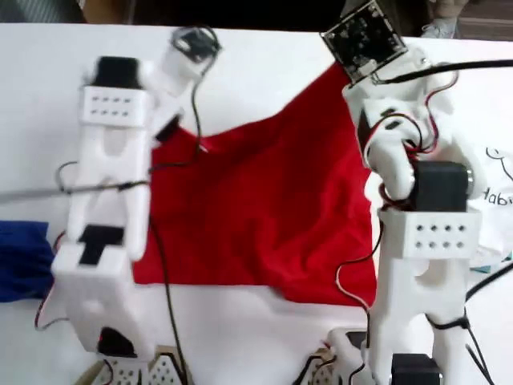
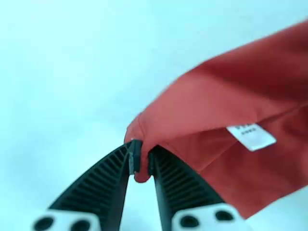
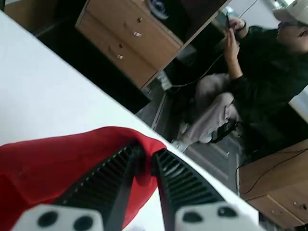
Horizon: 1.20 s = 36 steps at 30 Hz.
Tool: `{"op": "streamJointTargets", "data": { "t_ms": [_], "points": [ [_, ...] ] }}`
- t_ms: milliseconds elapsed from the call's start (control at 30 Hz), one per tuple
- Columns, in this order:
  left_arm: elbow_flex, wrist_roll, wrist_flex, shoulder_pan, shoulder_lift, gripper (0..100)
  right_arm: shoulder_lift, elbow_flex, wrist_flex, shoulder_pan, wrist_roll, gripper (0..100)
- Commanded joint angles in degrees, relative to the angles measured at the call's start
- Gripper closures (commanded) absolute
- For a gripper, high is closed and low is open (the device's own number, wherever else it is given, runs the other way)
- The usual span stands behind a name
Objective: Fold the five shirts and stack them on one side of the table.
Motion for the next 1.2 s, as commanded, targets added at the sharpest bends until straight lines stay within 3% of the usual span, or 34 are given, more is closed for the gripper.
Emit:
{"op": "streamJointTargets", "data": {
  "t_ms": [0,400,600,933,1167],
  "points": [
    [1.89,0.35,1.14,-2.46,-14.51,97,-0.31,-7.91,3.12,0.48,-0.26,97.8],
    [17.01,0.18,1.05,-9.67,-48.79,97,-0.31,-28.57,16.4,0.48,-0.18,97.8],
    [17.36,0.35,1.05,-14.42,-53.1,97,-0.31,-32.44,17.1,0.57,-0.18,97.8],
    [17.01,0.35,1.05,-14.86,-55.03,97,-6.29,-32.44,17.98,0.48,-0.09,97.8],
    [16.92,0.35,0.97,-14.86,-61.98,97,-12.09,-32.09,17.98,0.4,5.71,97.8]
  ]
}}
